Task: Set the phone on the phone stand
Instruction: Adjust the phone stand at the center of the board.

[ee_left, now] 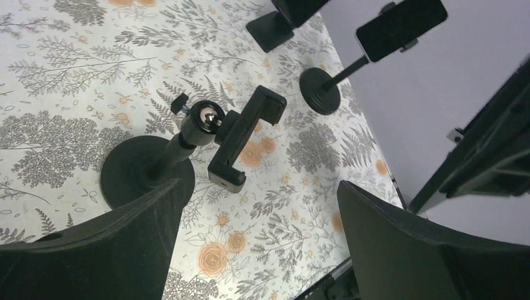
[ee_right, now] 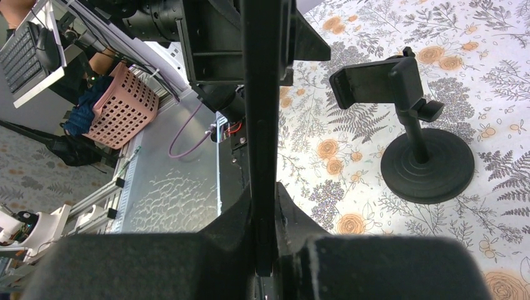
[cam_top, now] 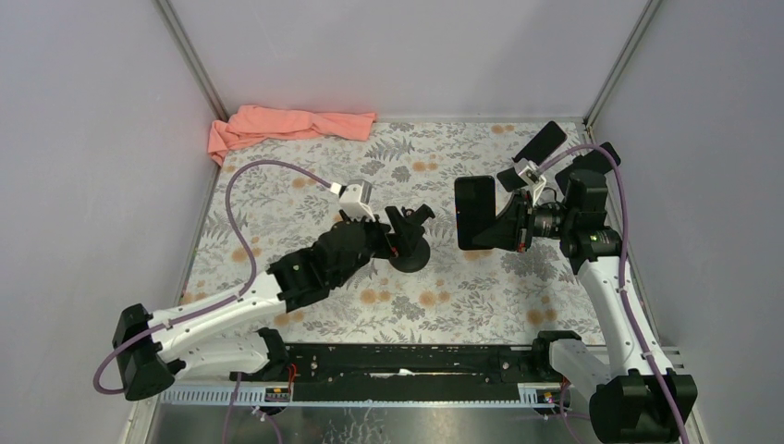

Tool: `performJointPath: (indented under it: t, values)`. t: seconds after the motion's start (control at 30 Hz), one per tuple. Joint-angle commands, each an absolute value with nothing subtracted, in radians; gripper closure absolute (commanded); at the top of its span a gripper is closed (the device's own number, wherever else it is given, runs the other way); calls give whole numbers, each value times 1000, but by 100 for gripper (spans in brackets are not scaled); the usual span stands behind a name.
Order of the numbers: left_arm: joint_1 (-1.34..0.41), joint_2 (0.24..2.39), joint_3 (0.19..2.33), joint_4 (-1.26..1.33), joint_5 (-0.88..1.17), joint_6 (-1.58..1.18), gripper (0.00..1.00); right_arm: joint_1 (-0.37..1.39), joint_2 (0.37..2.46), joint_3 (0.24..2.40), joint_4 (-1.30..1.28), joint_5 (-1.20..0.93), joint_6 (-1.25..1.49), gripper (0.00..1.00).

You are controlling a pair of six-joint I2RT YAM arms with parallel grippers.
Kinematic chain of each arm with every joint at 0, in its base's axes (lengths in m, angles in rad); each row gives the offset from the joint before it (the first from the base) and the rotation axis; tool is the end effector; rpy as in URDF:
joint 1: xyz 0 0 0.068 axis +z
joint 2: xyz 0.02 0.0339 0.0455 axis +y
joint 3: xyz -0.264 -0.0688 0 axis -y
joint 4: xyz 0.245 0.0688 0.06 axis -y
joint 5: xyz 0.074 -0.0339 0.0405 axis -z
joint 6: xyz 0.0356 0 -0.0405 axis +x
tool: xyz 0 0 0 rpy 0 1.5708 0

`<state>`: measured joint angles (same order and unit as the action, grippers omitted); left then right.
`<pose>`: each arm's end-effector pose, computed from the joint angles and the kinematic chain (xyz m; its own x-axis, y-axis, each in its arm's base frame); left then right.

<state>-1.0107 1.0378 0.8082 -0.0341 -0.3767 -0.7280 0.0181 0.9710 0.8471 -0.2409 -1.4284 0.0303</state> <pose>0.1394 -0.1976 0.3156 -0.5020 -0.3641 -0.7845 0.3551 0.7403 -0.5708 0.1947 0.0388 0.3325 -0.3846 -0.0027 -0.9231 -0.9159 0.1253 0.3813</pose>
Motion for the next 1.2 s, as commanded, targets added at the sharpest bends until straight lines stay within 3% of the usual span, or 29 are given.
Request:
performJointPath:
  t: [0.0, 0.57, 0.83, 1.0, 1.17]
  values:
    - [-1043, 1106, 891, -136, -550, -810, 1, 11, 956, 851, -191, -1435, 15, 100]
    - [-1054, 1305, 1024, -198, -630, -805, 69, 8, 943, 842, -179, -1439, 28, 100]
    - [-1016, 1285, 982, -40, -448, -571, 76, 5, 939, 841, -180, -1440, 28, 100]
    - [-852, 1252, 899, 147, -37, -419, 78, 6, 933, 839, -187, -1438, 19, 100]
    - [-713, 1339, 967, 143, 332, -366, 79, 6, 934, 841, -193, -1435, 10, 100]
